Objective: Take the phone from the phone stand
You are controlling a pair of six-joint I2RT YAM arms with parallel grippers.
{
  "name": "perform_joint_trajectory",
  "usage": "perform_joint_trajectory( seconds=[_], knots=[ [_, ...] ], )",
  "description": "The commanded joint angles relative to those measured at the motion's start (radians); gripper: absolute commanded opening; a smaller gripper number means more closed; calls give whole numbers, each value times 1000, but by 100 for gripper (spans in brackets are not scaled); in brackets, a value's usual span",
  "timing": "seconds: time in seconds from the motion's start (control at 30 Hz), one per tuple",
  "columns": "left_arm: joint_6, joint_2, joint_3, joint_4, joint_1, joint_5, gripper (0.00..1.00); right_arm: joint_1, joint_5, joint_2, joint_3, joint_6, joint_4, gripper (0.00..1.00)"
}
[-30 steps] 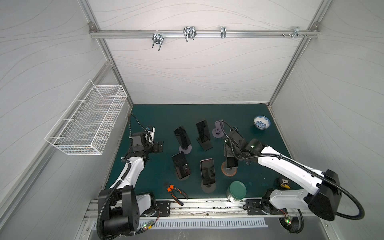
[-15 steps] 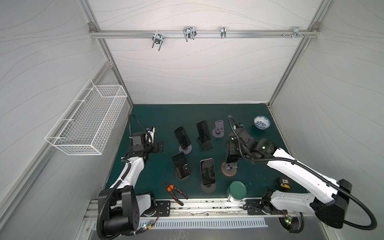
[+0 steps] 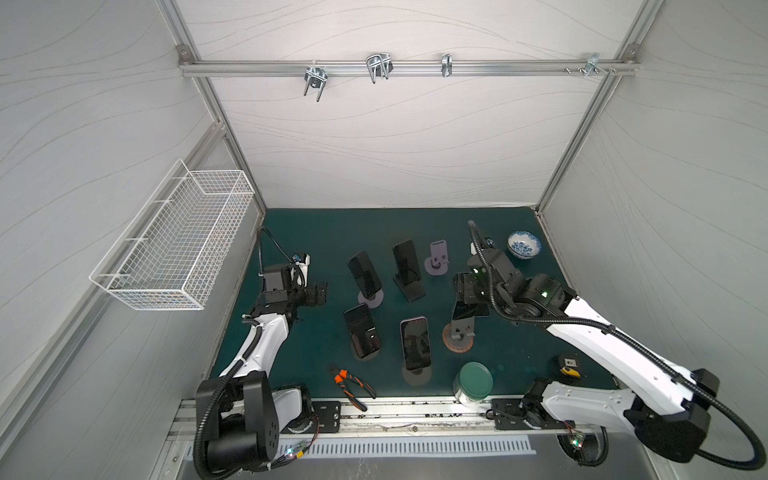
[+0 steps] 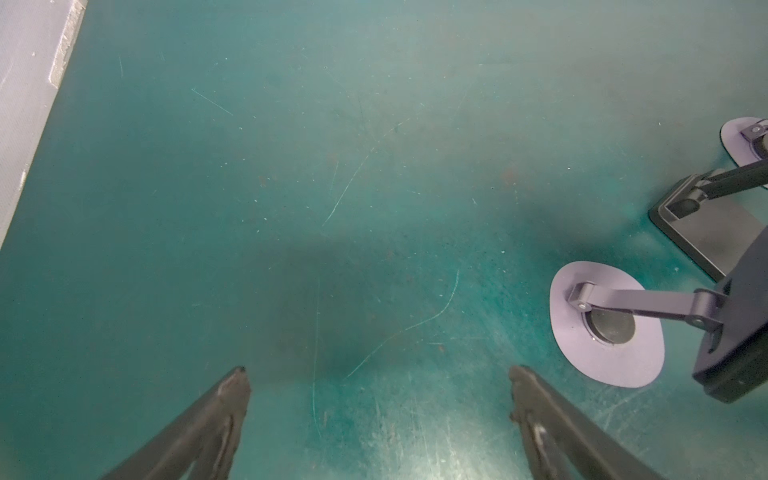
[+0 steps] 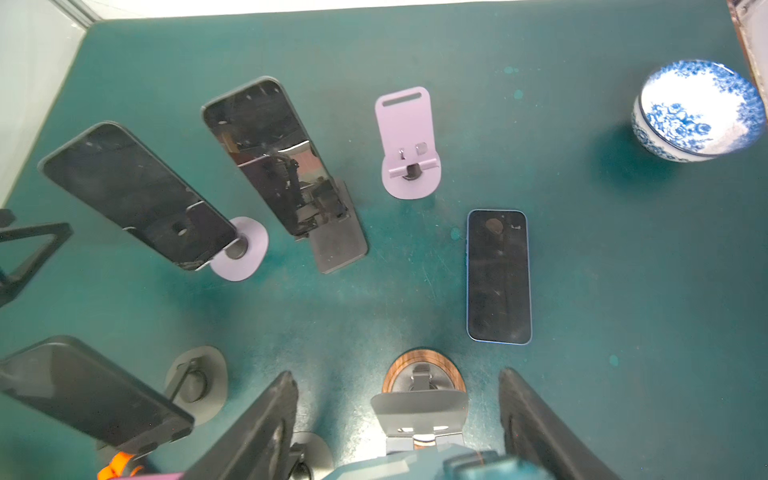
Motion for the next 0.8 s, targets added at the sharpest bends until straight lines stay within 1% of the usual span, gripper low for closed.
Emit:
perform_joint_trajectory(
  seconds=[0.0,0.27,0.6,0.77],
  knots=[
    [9,-12,18,12,3,0,99,5,-17,-7,63,-25,3,57],
    [9,-10,21,11,3,0,99,-17,-43,49,165,-101,-26,56],
    [9,-2,26,8,2,0,99,-188,-176,119,242,-179,36,56],
    [9,2,29,6,3,3,98,-254,-216,171,273,-218,56,56]
  ],
)
